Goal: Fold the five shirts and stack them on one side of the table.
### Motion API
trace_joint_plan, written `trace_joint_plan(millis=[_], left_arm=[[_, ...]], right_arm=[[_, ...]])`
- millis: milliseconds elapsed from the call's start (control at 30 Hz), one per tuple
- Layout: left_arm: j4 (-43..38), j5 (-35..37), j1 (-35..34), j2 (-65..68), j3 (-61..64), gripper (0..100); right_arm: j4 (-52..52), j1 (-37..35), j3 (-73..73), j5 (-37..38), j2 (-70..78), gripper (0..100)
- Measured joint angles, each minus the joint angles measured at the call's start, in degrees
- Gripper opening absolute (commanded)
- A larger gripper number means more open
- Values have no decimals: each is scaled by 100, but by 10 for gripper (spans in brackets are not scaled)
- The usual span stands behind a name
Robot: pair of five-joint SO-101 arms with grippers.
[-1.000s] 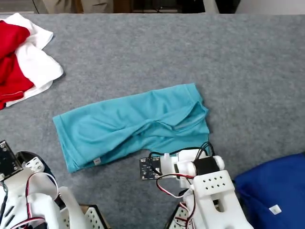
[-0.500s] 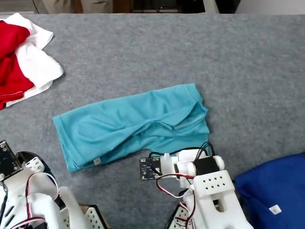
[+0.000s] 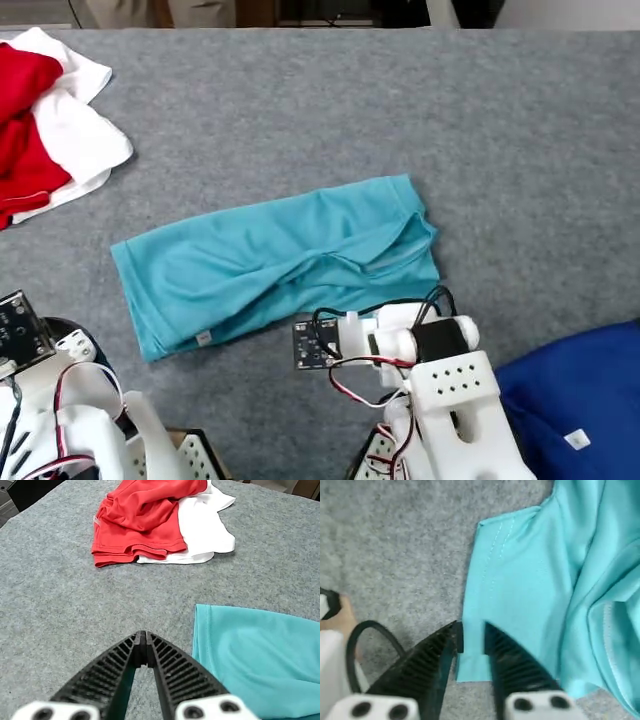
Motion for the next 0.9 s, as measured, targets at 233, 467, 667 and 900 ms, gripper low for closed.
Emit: trace_joint_plan(millis=[233, 467, 667, 900], left_arm=[[0, 0, 0, 0, 0, 24], [0, 0, 0, 0, 211, 24], [0, -9, 0, 0, 255, 24], [0, -9, 0, 0, 255, 24]], right_arm=[[-1029, 0, 888, 0, 0, 156], [-782, 0, 888, -18, 0, 157], [-738, 0, 879, -18, -9, 145], [-738, 0, 879, -18, -9, 58]])
